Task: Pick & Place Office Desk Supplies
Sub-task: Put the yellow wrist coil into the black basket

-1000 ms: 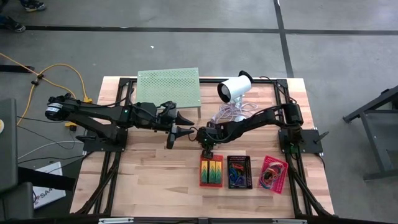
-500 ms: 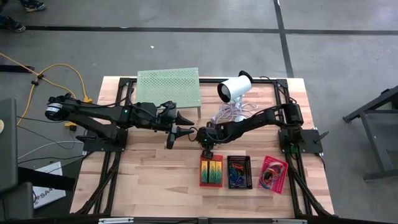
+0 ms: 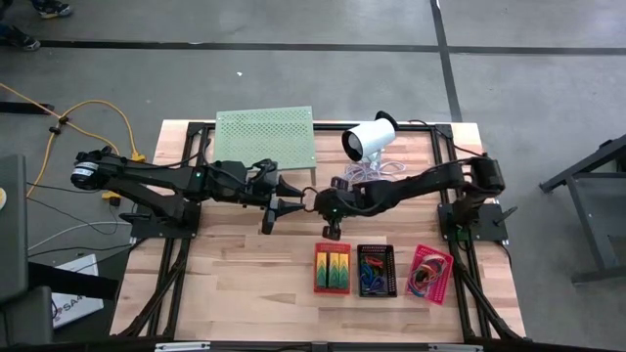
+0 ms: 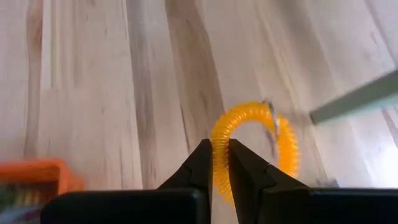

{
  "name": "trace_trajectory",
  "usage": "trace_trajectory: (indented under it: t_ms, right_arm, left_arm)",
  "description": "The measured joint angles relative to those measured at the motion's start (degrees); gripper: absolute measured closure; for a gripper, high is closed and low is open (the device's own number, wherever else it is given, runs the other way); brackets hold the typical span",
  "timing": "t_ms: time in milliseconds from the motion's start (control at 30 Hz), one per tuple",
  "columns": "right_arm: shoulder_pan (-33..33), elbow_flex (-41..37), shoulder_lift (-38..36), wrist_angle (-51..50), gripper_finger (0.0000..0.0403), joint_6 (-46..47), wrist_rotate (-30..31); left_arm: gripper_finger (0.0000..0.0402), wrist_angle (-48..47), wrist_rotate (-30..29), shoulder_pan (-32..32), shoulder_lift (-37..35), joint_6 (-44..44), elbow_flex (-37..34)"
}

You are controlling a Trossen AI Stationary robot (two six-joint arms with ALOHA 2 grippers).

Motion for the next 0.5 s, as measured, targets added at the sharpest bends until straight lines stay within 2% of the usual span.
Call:
trace_trajectory:
  t_ms: [233,500]
  right_arm:
    - [2.0,-0.1,-1.1,-4.4,0.0378,3.8,0.6]
    - [5.9,-0.1,-3.5,-13.6,0.0378,19.4,0.7]
  left_arm:
    - [0.0249,0.8,0.0,0.0,0.0,0.0,0.0]
    - [0.0249,0.8,0.0,0.0,0.0,0.0,0.0]
